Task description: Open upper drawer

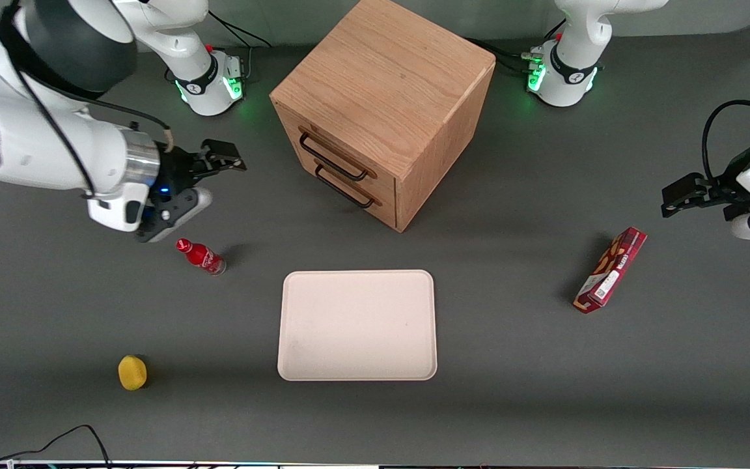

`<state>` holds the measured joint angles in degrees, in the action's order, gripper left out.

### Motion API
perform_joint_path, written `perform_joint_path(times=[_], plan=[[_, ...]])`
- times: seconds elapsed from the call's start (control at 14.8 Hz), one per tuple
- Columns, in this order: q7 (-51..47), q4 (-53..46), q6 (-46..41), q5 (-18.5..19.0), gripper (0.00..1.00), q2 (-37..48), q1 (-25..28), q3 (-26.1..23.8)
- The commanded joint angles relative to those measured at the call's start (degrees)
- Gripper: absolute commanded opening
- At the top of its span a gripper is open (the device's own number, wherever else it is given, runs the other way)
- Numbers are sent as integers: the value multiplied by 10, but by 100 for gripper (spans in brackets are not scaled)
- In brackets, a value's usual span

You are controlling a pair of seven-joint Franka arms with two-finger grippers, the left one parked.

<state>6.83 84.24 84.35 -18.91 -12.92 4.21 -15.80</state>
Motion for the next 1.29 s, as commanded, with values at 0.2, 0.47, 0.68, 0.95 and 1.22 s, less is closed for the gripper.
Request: perform_joint_path(times=[0.2,0.47,0.68,0.95,1.22], plan=[[67,-1,58,-1,100,-35,83,2],[73,47,107,22,100,-32,120,2],[92,80,150,40,100,-33,132,-5],[93,113,181,41,100,-26,142,-10],[93,136,194,41,100,-24,145,-19]])
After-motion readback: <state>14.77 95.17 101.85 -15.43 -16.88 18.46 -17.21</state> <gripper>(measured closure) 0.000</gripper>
